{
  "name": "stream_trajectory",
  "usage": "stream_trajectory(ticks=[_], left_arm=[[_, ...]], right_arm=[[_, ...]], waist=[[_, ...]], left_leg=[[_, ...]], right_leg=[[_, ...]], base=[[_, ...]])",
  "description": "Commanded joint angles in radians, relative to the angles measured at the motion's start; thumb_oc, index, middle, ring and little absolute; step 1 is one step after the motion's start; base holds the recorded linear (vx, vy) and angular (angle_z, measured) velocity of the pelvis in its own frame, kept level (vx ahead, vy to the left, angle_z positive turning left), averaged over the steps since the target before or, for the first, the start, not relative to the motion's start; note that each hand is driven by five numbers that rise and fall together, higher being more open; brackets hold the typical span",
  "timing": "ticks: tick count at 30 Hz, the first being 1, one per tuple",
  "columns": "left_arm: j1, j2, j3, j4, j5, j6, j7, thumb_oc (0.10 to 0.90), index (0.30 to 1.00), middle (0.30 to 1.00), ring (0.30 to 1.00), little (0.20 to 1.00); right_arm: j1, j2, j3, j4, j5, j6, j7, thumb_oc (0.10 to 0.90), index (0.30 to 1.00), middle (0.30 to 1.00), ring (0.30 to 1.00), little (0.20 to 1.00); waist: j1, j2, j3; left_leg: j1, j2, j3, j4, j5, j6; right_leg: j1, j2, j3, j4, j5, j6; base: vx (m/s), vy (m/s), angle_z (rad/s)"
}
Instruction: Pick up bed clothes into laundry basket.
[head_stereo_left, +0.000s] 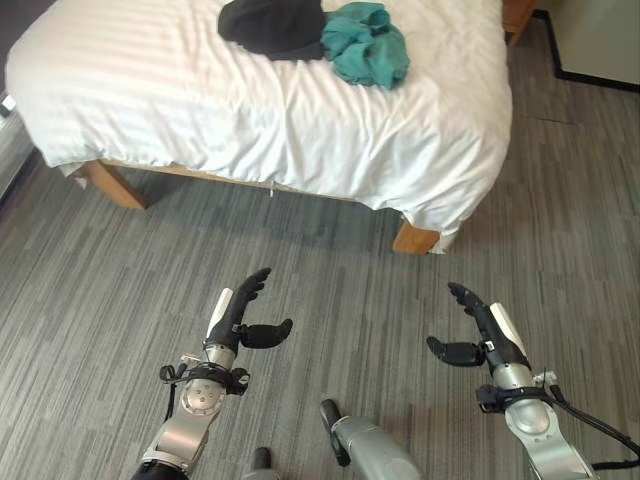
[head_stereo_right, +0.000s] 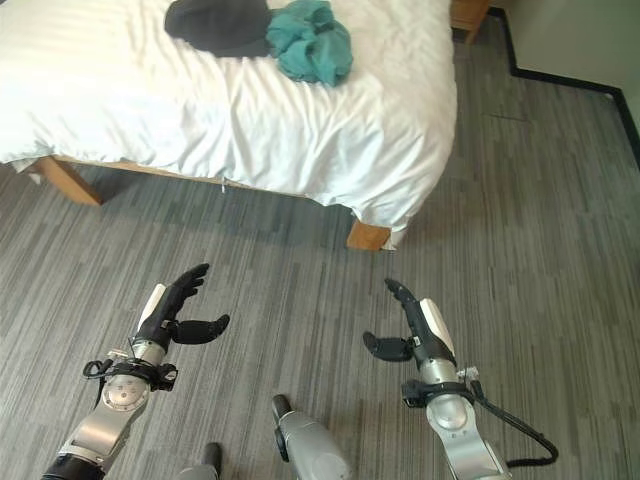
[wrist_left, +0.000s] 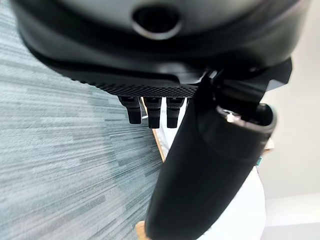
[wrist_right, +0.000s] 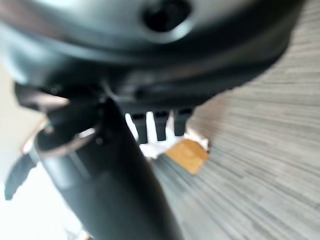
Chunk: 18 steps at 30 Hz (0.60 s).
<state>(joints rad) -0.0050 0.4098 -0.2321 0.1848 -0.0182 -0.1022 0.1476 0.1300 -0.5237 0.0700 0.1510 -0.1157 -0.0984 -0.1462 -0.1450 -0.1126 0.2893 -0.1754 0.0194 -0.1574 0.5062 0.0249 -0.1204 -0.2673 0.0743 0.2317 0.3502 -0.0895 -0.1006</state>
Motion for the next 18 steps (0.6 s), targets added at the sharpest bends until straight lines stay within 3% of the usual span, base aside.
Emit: stream_trajectory(ticks=[1, 2, 4, 6, 7, 8, 9, 11, 15, 18], left_arm=[[0.012, 0.006, 0.031, -0.16, -0.018, -0.08, 0.003, 0.8, 0.9, 0.9, 0.9, 0.9], [0.02, 0.005, 0.032, -0.163, -0.02, -0.081, -0.001, 0.8, 0.9, 0.9, 0.9, 0.9], [0.03, 0.001, 0.034, -0.167, -0.026, -0.083, -0.007, 0.8, 0.9, 0.9, 0.9, 0.9], [0.036, -0.005, 0.038, -0.164, -0.023, -0.084, -0.009, 0.8, 0.9, 0.9, 0.9, 0.9], [0.044, -0.012, 0.04, -0.167, -0.018, -0.083, -0.013, 0.8, 0.9, 0.9, 0.9, 0.9], [0.046, -0.019, 0.04, -0.165, -0.013, -0.082, -0.011, 0.8, 0.9, 0.9, 0.9, 0.9], [0.047, -0.022, 0.038, -0.164, -0.012, -0.083, -0.011, 0.8, 0.9, 0.9, 0.9, 0.9], [0.034, -0.037, 0.023, -0.154, -0.003, -0.079, -0.009, 0.8, 0.9, 0.9, 0.9, 0.9], [0.024, -0.055, 0.004, -0.149, 0.013, -0.076, -0.007, 0.8, 0.9, 0.9, 0.9, 0.9], [0.03, -0.057, -0.001, -0.154, 0.012, -0.077, -0.012, 0.8, 0.9, 0.9, 0.9, 0.9]], right_arm=[[-0.028, -0.059, -0.039, -0.11, 0.012, -0.051, -0.048, 0.8, 0.9, 0.9, 0.9, 0.9], [-0.036, -0.062, -0.038, -0.109, 0.012, -0.049, -0.045, 0.8, 0.9, 0.9, 0.9, 0.9], [-0.037, -0.059, -0.039, -0.108, 0.016, -0.042, -0.039, 0.8, 0.9, 0.9, 0.9, 0.9], [-0.034, -0.049, -0.044, -0.097, 0.018, -0.04, -0.038, 0.8, 0.9, 0.9, 0.9, 0.9], [-0.037, -0.039, -0.04, -0.091, 0.009, -0.041, -0.038, 0.8, 0.9, 0.9, 0.9, 0.9], [-0.038, -0.038, -0.04, -0.086, 0.001, -0.044, -0.043, 0.8, 0.9, 0.9, 0.9, 0.9], [-0.037, -0.04, -0.04, -0.085, 0.001, -0.045, -0.044, 0.8, 0.9, 0.9, 0.9, 0.9], [-0.033, -0.043, -0.047, -0.077, -0.011, -0.047, -0.053, 0.8, 0.9, 0.9, 0.9, 0.9], [-0.021, -0.048, -0.049, -0.075, -0.047, -0.037, -0.058, 0.8, 0.9, 0.9, 0.9, 0.9], [-0.023, -0.053, -0.042, -0.077, -0.082, -0.025, -0.053, 0.8, 0.9, 0.9, 0.9, 0.9]], waist=[[0.006, -0.044, -0.078], [0.018, -0.044, -0.079], [0.037, -0.039, -0.07], [0.061, -0.031, -0.064], [0.077, 0.026, -0.073], [0.091, 0.047, -0.079], [0.095, 0.046, -0.078], [0.11, 0.059, -0.078], [0.131, 0.061, -0.084], [0.134, 0.083, -0.106]], left_leg=[[-0.015, -0.129, 0.06, 0.424, -0.111, 0.066], [-0.038, -0.151, 0.088, 0.424, -0.132, 0.062], [-0.091, -0.153, 0.139, 0.362, -0.158, 0.059], [-0.133, -0.149, 0.191, 0.14, -0.139, 0.074], [-0.116, -0.116, 0.21, -0.185, -0.09, 0.086], [-0.095, -0.104, 0.23, -0.338, -0.015, 0.079], [-0.073, -0.108, 0.233, -0.375, 0.002, 0.079], [-0.094, -0.071, 0.287, -0.555, 0.072, 0.067], [-0.223, -0.021, 0.328, -0.593, 0.094, 0.033], [-0.194, 0.014, 0.323, -0.593, 0.127, 0.02]], right_leg=[[0.149, -0.111, 0.172, -0.418, 0.235, 0.191], [0.167, -0.112, 0.182, -0.415, 0.226, 0.187], [0.212, -0.114, 0.196, -0.412, 0.199, 0.182], [0.246, -0.111, 0.207, -0.412, 0.172, 0.188], [0.281, -0.058, 0.209, -0.425, 0.129, 0.193], [0.31, -0.042, 0.212, -0.43, 0.111, 0.193], [0.314, -0.046, 0.216, -0.429, 0.109, 0.192], [0.377, -0.051, 0.213, -0.435, 0.062, 0.19], [0.498, -0.099, 0.255, -0.426, -0.017, 0.199], [0.533, -0.149, 0.287, -0.41, -0.063, 0.227]], base=[[0.21, -0.151, -0.69], [0.26, -0.079, -0.67], [0.29, -0.063, -0.52], [0.38, 0.007, -0.57], [0.54, 0.108, -0.5], [0.42, 0.109, -0.31], [0.34, 0.054, -0.28], [0.37, 0.042, -0.3], [0.49, 0.113, -0.31], [0.56, 0.263, -0.79]])
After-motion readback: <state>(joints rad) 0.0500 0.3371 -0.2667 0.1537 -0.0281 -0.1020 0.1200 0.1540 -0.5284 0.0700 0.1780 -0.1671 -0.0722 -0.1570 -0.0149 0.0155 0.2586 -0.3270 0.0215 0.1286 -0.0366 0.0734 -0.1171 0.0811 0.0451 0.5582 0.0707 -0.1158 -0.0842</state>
